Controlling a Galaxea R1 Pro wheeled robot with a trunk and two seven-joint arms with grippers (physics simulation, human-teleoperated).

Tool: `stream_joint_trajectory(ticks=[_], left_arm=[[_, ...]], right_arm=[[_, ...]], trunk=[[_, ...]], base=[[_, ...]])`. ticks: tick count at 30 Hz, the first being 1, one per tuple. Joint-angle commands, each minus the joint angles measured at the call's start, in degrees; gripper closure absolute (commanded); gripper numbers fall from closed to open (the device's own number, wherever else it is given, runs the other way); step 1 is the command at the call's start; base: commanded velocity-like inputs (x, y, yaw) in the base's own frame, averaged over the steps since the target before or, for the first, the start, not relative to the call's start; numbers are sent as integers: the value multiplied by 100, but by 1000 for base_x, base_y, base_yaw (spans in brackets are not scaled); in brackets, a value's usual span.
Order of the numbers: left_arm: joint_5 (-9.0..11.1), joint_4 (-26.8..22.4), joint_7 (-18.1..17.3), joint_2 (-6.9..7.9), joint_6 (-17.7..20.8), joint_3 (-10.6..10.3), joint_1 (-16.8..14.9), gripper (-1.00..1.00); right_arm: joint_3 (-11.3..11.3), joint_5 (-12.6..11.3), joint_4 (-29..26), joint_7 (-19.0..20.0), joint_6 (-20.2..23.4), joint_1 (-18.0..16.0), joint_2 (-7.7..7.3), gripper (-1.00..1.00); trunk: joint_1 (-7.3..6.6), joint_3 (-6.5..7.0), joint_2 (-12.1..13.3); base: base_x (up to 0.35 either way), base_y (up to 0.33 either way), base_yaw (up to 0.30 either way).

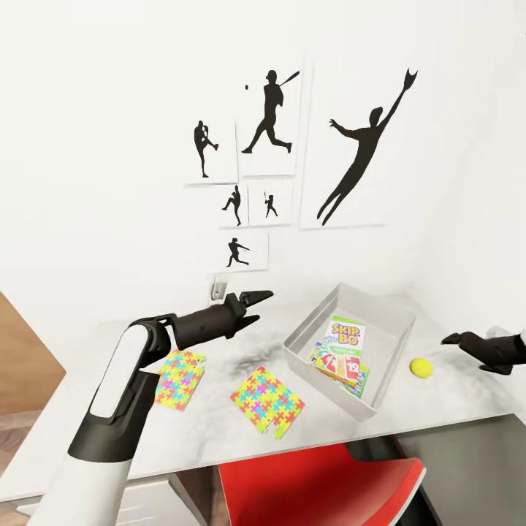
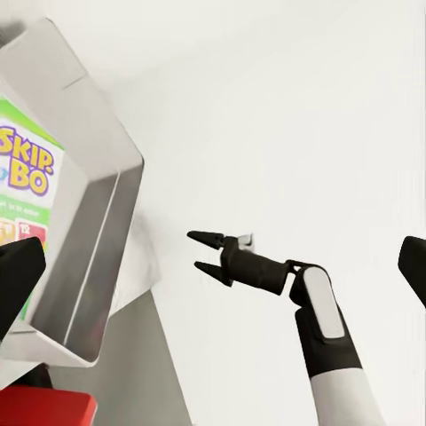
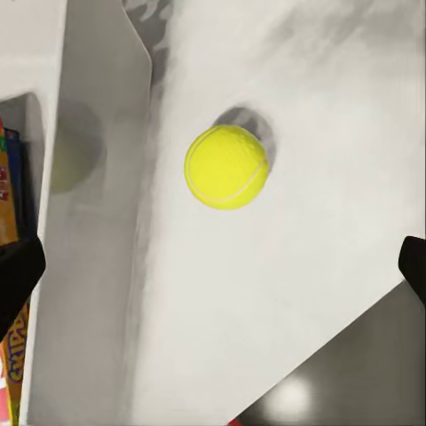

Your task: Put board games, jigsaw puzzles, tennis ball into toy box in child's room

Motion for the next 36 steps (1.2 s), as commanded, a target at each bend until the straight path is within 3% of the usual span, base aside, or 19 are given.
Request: stream_joint_trajectory(ticks=[1, 4, 5, 8, 9, 14, 22, 36], left_arm=[[60, -7, 9, 3, 11, 77, 28, -100], [62, -13, -293, 26, 20, 356, 147, -100], [62, -13, -293, 26, 20, 356, 147, -100], [63, -17, -741, 92, 31, 660, 298, -100], [63, -17, -741, 92, 31, 660, 298, -100], [64, -18, -1335, 289, 34, 1030, 490, -100], [60, -17, -1552, 377, 28, 1159, 564, -100], [41, -12, -1573, 396, 26, 1175, 586, -100]], right_arm=[[55, -29, 17, -58, 1, -17, 4, -100], [185, 34, 39, -33, -38, -41, 12, -100], [185, 34, 39, -33, -38, -41, 12, -100], [253, 67, 24, -11, -55, -53, 16, -100], [253, 67, 24, -11, -55, -53, 16, -100], [301, 89, -78, 6, -68, -62, 18, -100], [318, 97, -226, 12, -74, -66, 13, -100], [319, 78, -304, 75, -68, -66, 11, -100]], trunk=[[4, -12, -12], [4, -12, -12], [4, -12, -12], [4, -12, -12], [4, -12, -12], [4, -12, -12], [4, -12, -12], [4, -53, -12]], base=[[0, 0, 0], [0, 0, 0], [0, 0, 0], [0, 0, 0], [0, 0, 0], [0, 0, 0], [0, 0, 0], [0, 0, 0]])
